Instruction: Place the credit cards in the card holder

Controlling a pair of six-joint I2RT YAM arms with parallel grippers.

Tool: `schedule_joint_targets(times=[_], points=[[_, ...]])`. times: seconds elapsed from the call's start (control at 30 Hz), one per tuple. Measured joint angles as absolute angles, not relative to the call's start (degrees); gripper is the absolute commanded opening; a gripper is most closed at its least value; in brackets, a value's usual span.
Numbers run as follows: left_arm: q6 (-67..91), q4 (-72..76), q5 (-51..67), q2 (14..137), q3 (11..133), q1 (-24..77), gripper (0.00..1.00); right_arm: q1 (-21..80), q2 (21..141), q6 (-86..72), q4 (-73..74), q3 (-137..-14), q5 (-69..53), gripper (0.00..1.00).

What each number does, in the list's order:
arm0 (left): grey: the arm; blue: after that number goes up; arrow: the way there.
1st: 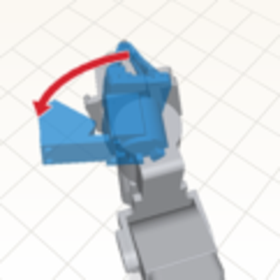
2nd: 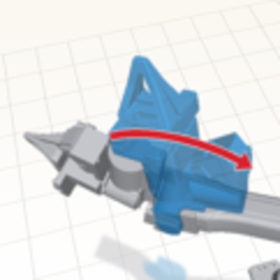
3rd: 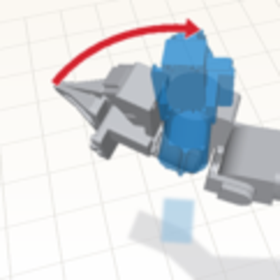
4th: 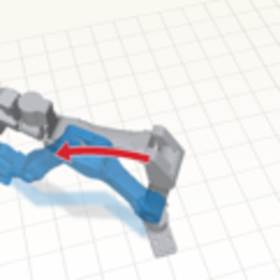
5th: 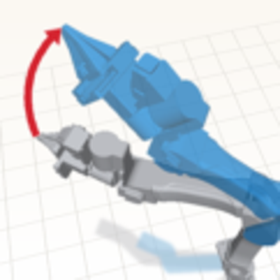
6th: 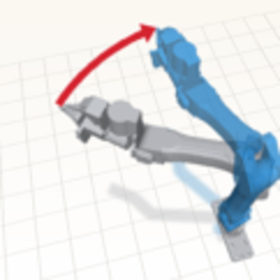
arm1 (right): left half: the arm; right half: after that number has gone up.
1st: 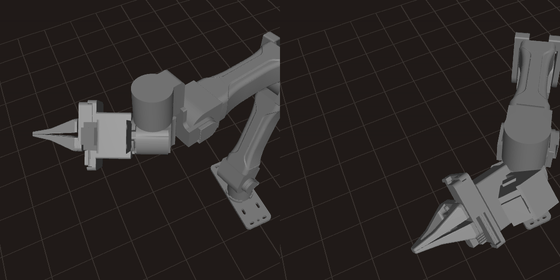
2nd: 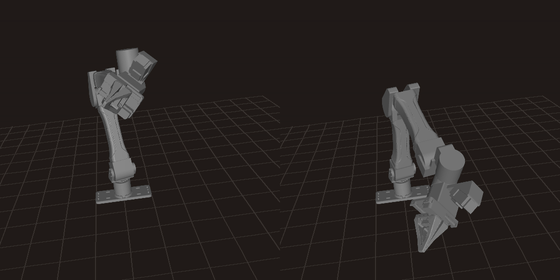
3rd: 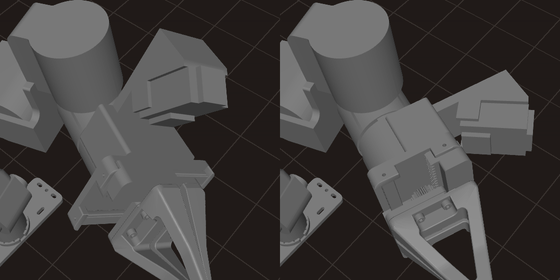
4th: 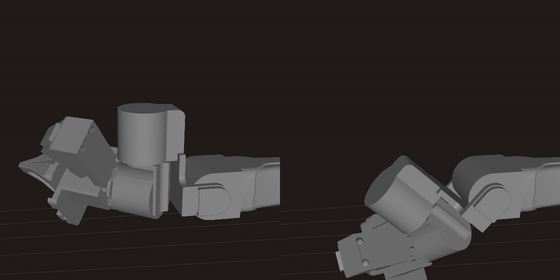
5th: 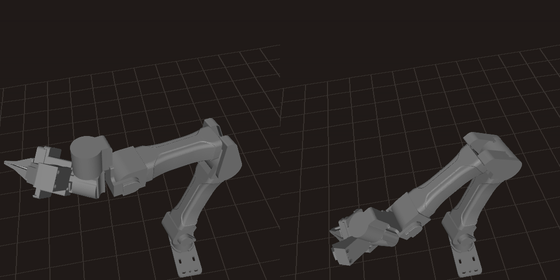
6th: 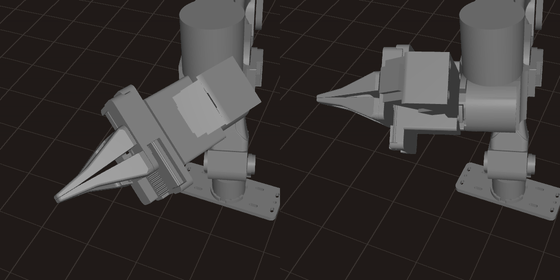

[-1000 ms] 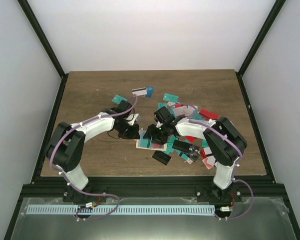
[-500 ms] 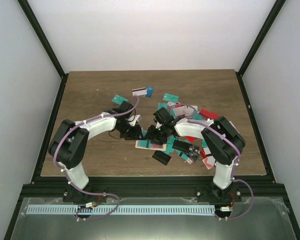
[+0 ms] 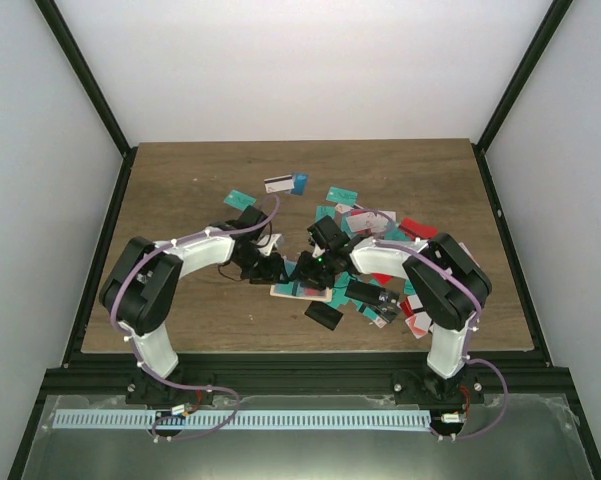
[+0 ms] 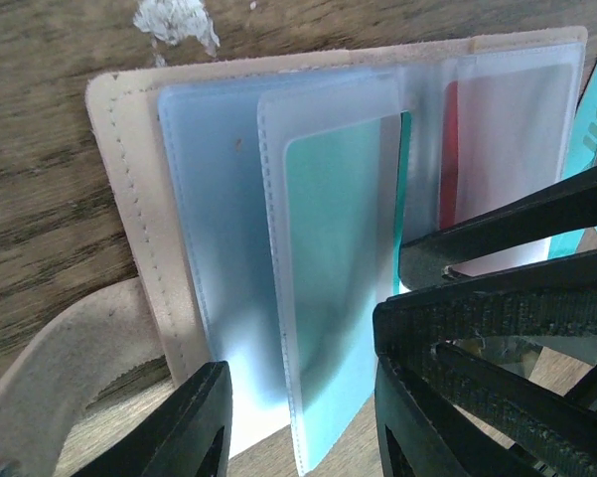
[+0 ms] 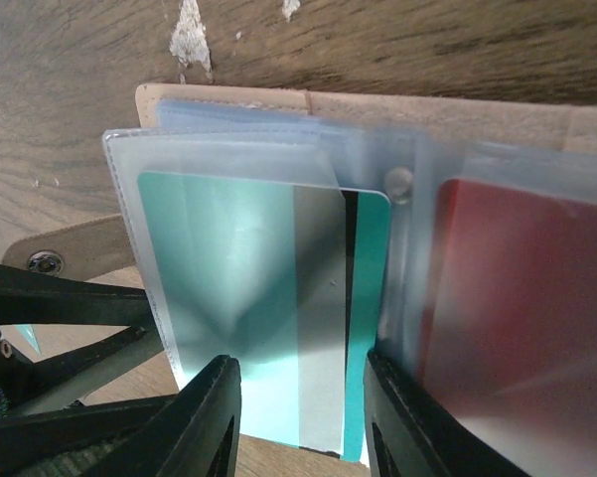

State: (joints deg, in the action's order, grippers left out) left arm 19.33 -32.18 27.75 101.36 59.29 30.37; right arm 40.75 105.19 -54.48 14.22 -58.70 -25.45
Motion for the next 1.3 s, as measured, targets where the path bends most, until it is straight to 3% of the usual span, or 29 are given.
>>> schedule_joint_targets(times=[0.37, 0.7, 0.9, 1.0, 1.13, 1.3], points=[[20.05, -30.89, 29.56, 102.08, 58.63, 30.28, 0.35, 40.69, 105.16, -54.52, 13.32, -58.13, -25.58, 0.34], [21.76, -28.99, 31.64, 103.07, 57.93, 30.02, 0.22, 40.69, 105.12, -54.89, 13.26, -58.00, -25.54, 0.34], [22.81, -27.51, 32.40, 103.15, 57.34, 30.09, 0.21, 40.69, 105.06, -54.98, 13.26, -57.98, -25.50, 0.33], [23.42, -26.83, 32.99, 103.24, 56.97, 30.09, 0.15, 40.69, 104.99, -55.07, 13.21, -57.93, -25.50, 0.33], [23.90, -26.13, 34.30, 103.50, 56.86, 30.06, 0.05, 40.69, 104.84, -55.07, 13.10, -57.82, -25.50, 0.37], [24.16, -25.76, 35.73, 103.33, 56.93, 30.06, 0.04, 40.47, 103.59, -54.89, 13.32, -57.17, -25.47, 0.42]])
